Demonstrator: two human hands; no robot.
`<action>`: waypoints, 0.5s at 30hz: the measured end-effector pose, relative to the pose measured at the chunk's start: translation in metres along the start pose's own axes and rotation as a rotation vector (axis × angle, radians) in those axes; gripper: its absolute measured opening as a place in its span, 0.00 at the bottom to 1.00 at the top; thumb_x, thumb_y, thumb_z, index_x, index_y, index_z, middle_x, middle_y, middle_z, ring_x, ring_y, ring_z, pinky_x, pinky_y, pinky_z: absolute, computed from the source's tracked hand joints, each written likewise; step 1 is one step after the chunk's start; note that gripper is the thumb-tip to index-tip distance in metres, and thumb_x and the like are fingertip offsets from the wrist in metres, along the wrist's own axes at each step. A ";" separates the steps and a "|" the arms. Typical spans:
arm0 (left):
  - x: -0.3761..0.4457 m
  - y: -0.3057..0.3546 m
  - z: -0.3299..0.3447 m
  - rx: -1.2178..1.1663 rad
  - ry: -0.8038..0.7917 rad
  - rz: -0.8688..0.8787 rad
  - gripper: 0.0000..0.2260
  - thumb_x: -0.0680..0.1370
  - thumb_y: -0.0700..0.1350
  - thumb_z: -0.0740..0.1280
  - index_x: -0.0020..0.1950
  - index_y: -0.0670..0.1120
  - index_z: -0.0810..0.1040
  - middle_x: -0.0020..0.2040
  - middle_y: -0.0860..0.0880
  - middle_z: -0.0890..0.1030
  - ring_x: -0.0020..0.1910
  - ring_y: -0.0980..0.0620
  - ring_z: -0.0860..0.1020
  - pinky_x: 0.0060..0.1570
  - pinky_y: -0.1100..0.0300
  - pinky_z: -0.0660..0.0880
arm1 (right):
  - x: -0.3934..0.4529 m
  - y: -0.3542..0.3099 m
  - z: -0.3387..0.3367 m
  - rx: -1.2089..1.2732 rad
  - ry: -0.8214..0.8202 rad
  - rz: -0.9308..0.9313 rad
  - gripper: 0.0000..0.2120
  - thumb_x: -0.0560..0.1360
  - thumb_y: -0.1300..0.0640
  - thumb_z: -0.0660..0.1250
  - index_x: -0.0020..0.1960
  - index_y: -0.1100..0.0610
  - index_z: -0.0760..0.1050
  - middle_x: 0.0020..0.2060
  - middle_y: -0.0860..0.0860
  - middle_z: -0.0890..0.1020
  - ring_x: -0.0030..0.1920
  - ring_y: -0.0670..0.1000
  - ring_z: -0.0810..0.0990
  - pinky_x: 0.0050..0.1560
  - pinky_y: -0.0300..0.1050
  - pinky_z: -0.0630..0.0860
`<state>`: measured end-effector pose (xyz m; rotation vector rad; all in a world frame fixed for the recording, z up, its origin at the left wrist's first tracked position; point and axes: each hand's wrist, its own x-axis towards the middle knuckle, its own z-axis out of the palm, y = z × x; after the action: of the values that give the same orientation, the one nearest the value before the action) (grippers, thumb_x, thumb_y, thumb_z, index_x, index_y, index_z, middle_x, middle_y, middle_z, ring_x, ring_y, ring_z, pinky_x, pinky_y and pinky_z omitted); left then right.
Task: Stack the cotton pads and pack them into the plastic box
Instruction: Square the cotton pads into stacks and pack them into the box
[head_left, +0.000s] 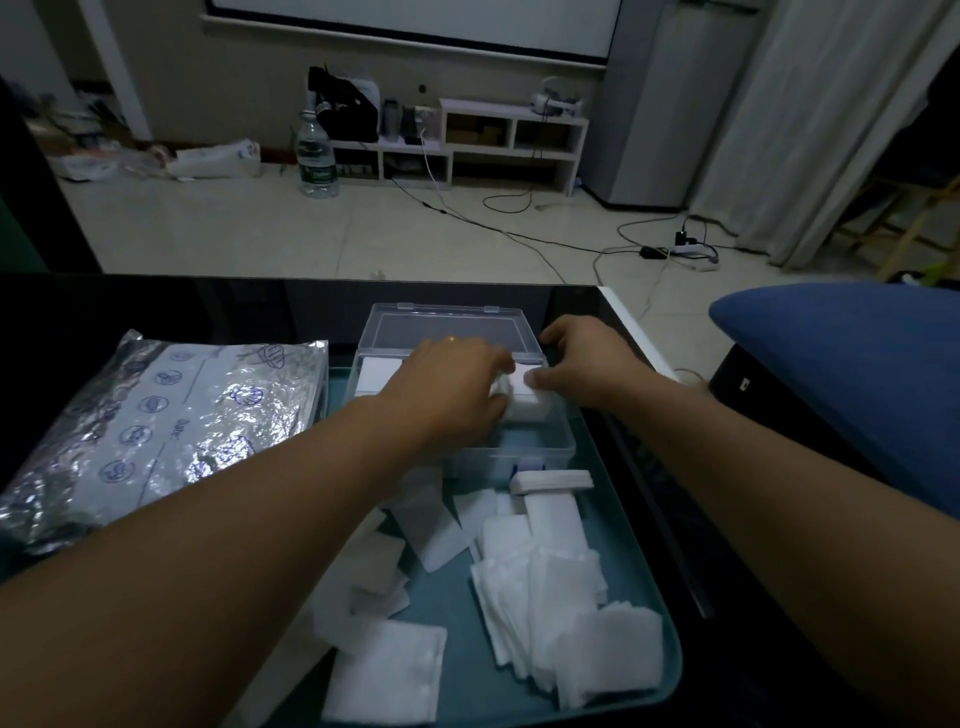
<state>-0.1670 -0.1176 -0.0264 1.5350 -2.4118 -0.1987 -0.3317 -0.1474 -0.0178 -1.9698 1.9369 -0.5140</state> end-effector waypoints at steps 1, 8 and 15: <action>-0.002 0.000 0.000 -0.015 -0.031 -0.021 0.18 0.79 0.50 0.66 0.69 0.52 0.74 0.64 0.49 0.78 0.60 0.48 0.75 0.62 0.50 0.72 | -0.001 0.001 0.003 0.010 0.007 -0.004 0.26 0.71 0.54 0.75 0.66 0.56 0.71 0.58 0.54 0.79 0.50 0.49 0.75 0.51 0.44 0.76; -0.017 0.004 -0.023 -0.054 -0.008 -0.036 0.17 0.80 0.50 0.65 0.69 0.52 0.74 0.67 0.50 0.76 0.64 0.49 0.74 0.64 0.52 0.71 | -0.032 -0.007 -0.017 0.110 0.301 -0.097 0.16 0.76 0.52 0.68 0.62 0.55 0.76 0.57 0.51 0.80 0.55 0.49 0.78 0.54 0.42 0.74; -0.096 0.011 -0.047 -0.164 0.079 -0.036 0.15 0.80 0.52 0.64 0.66 0.55 0.75 0.64 0.55 0.76 0.61 0.56 0.73 0.62 0.57 0.70 | -0.115 -0.026 -0.027 0.145 0.059 -0.125 0.11 0.78 0.52 0.66 0.59 0.53 0.78 0.50 0.47 0.81 0.48 0.44 0.78 0.50 0.39 0.76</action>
<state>-0.1241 -0.0247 0.0067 1.4854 -2.2477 -0.3280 -0.3226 -0.0316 0.0151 -2.0119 1.7631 -0.7321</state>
